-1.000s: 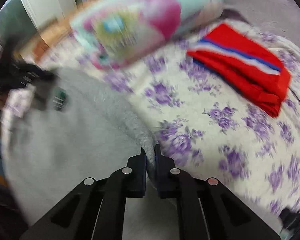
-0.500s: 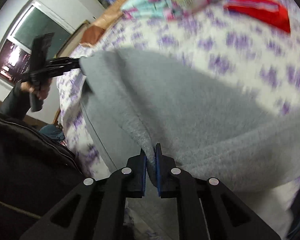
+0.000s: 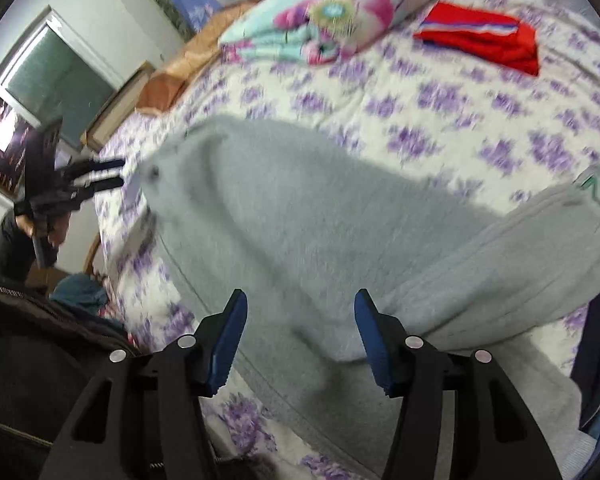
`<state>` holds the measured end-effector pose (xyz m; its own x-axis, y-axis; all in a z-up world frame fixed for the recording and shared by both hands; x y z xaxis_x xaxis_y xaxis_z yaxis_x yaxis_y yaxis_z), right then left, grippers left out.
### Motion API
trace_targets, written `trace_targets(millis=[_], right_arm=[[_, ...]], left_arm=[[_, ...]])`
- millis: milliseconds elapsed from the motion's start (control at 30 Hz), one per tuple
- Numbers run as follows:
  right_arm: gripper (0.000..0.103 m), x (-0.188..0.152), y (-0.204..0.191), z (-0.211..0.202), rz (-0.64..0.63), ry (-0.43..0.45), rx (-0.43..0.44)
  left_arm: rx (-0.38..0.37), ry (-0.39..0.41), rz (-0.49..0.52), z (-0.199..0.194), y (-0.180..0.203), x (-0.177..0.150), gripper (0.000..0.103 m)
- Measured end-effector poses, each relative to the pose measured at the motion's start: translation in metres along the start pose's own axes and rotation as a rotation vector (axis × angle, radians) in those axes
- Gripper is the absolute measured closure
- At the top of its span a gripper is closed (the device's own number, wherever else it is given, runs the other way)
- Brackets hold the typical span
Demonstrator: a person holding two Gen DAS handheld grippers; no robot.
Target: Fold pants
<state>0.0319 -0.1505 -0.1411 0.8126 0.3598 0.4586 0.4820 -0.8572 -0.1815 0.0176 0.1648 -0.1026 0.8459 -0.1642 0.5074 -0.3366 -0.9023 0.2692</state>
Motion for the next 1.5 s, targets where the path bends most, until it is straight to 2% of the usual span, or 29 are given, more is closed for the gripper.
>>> trace_targets(millis=[100, 167, 300, 367, 467, 567, 700, 800, 833, 900, 967, 1000, 1033, 1100, 1200, 1333, 1367, 1400, 1433, 1467, 1500], right_arm=[[0.047, 0.015, 0.0, -0.005, 0.05, 0.056, -0.002], [0.047, 0.023, -0.013, 0.008, 0.055, 0.064, -0.001], [0.054, 0.028, -0.038, 0.04, 0.011, 0.026, -0.015], [0.054, 0.024, -0.051, 0.058, -0.011, -0.022, -0.003], [0.054, -0.002, -0.064, 0.076, -0.049, -0.125, 0.0], [0.052, -0.036, -0.068, 0.088, -0.07, -0.207, -0.009], [0.052, -0.049, -0.064, 0.082, -0.032, -0.198, -0.003], [0.051, -0.034, -0.053, 0.056, -0.003, -0.132, -0.02], [0.05, -0.024, -0.04, 0.042, 0.026, -0.09, -0.047], [0.038, -0.007, -0.004, 0.019, 0.086, -0.017, -0.149], [0.031, 0.01, 0.056, 0.001, 0.165, 0.024, -0.385], [0.031, 0.015, 0.081, -0.004, 0.202, 0.025, -0.491], [0.031, 0.022, 0.106, -0.007, 0.242, 0.021, -0.579], [0.031, 0.04, 0.142, -0.006, 0.299, 0.012, -0.681], [0.03, 0.06, 0.162, 0.014, 0.345, -0.016, -0.731], [0.03, 0.059, 0.202, 0.052, 0.412, -0.165, -0.883], [0.03, 0.052, 0.21, 0.06, 0.423, -0.203, -0.908], [0.031, 0.047, 0.218, 0.068, 0.442, -0.218, -0.889], [0.034, 0.045, 0.22, 0.073, 0.453, -0.215, -0.864], [0.043, 0.042, 0.221, 0.072, 0.454, -0.199, -0.848], [0.059, 0.042, 0.223, 0.071, 0.452, -0.19, -0.844]], left_arm=[[-0.016, 0.042, -0.063, -0.011, -0.009, 0.006, 0.035], [-0.03, 0.061, -0.081, -0.006, -0.008, 0.018, 0.035], [-0.027, 0.025, -0.071, 0.031, 0.005, 0.042, 0.035], [-0.025, -0.021, -0.089, 0.053, 0.008, 0.044, 0.035], [0.007, -0.128, -0.059, 0.078, 0.009, 0.025, 0.035], [0.069, -0.219, 0.046, 0.085, 0.009, -0.006, 0.035], [0.097, -0.309, 0.061, 0.082, -0.003, -0.044, 0.035], [0.074, -0.278, 0.036, 0.069, -0.006, -0.04, 0.035], [0.068, -0.249, 0.019, 0.062, -0.006, -0.031, 0.035], [0.041, -0.19, 0.002, 0.052, 0.001, -0.015, 0.035], [0.001, -0.102, 0.01, 0.041, 0.016, 0.011, 0.035], [-0.013, -0.07, 0.019, 0.038, 0.024, 0.021, 0.032], [-0.037, -0.028, 0.026, 0.037, 0.034, 0.034, 0.027], [-0.049, -0.008, 0.016, 0.045, 0.045, 0.046, 0.025], [-0.066, -0.085, -0.008, 0.087, 0.063, 0.042, 0.025], [0.025, -0.251, -0.037, 0.127, 0.055, 0.002, 0.029], [0.039, -0.266, -0.048, 0.129, 0.05, -0.007, 0.029], [0.04, -0.264, -0.053, 0.13, 0.049, -0.012, 0.029], [0.036, -0.251, -0.047, 0.128, 0.048, -0.015, 0.029], [0.033, -0.246, -0.037, 0.126, 0.048, -0.017, 0.029], [0.029, -0.248, -0.035, 0.124, 0.047, -0.018, 0.029]])
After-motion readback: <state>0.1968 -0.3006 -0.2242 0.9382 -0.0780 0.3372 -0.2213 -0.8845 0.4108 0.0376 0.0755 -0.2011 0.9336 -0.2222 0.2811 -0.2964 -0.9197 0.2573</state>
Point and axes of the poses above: each gripper's, at about its wrist camera, not at the fingertips, and z roughly the way its jaws point, y to its right, x to its top, the point moved 10 cm from there along z, roughly the way its jaws point, and after that the axes turned 11 degrees about -x, right-handed, at the moved point
